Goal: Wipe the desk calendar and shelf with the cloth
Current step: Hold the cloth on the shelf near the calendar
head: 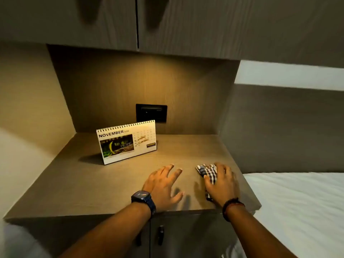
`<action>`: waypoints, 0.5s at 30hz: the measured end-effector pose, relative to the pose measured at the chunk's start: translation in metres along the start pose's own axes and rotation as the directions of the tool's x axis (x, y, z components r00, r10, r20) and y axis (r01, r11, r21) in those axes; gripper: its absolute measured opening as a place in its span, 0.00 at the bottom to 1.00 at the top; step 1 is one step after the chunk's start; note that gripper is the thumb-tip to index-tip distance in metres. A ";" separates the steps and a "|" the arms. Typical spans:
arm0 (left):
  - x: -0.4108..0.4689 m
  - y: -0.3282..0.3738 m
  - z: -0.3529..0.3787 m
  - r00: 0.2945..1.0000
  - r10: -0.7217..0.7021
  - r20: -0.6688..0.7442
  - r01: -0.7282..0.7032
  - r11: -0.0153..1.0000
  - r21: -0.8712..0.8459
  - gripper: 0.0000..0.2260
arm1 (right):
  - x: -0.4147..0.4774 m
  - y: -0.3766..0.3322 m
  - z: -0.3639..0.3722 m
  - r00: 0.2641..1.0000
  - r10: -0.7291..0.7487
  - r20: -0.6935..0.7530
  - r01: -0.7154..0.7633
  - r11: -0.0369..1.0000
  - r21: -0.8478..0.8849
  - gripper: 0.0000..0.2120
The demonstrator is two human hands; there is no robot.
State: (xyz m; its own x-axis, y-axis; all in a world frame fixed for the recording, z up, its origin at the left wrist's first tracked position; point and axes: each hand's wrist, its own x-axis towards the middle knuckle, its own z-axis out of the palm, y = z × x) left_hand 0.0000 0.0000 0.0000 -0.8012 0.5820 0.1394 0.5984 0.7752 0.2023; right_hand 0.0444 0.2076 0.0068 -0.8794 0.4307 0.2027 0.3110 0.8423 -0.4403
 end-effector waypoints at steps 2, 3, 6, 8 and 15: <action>0.010 -0.012 0.021 0.996 -0.015 0.086 0.013 1.000 0.019 0.34 | 0.011 0.004 0.018 0.997 0.051 0.057 -0.051 0.999 -0.009 0.29; 0.014 -0.018 0.030 0.994 -0.027 0.108 0.023 0.999 0.046 0.35 | 0.015 0.007 0.025 0.994 0.065 0.085 -0.063 0.998 -0.017 0.30; 0.025 -0.030 0.053 0.991 -0.040 0.127 0.031 0.997 0.070 0.36 | 0.026 0.014 0.046 0.989 0.075 0.126 -0.068 0.996 -0.059 0.31; 0.029 -0.035 0.063 0.990 -0.046 0.136 0.036 0.997 0.074 0.37 | 0.030 0.018 0.055 0.988 0.074 0.132 -0.061 0.994 -0.095 0.30; 0.031 -0.038 0.076 0.987 -0.073 0.146 0.070 0.997 0.032 0.38 | 0.032 0.010 0.069 0.991 0.127 0.053 -0.115 0.976 -0.182 0.23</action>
State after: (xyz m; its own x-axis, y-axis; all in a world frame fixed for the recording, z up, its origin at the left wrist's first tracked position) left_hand -0.0464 0.0074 -0.0769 -0.8330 0.5530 -0.0185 0.5412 0.8212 0.1808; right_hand -0.0054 0.2074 -0.0518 -0.8508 0.5162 0.0986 0.4708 0.8319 -0.2937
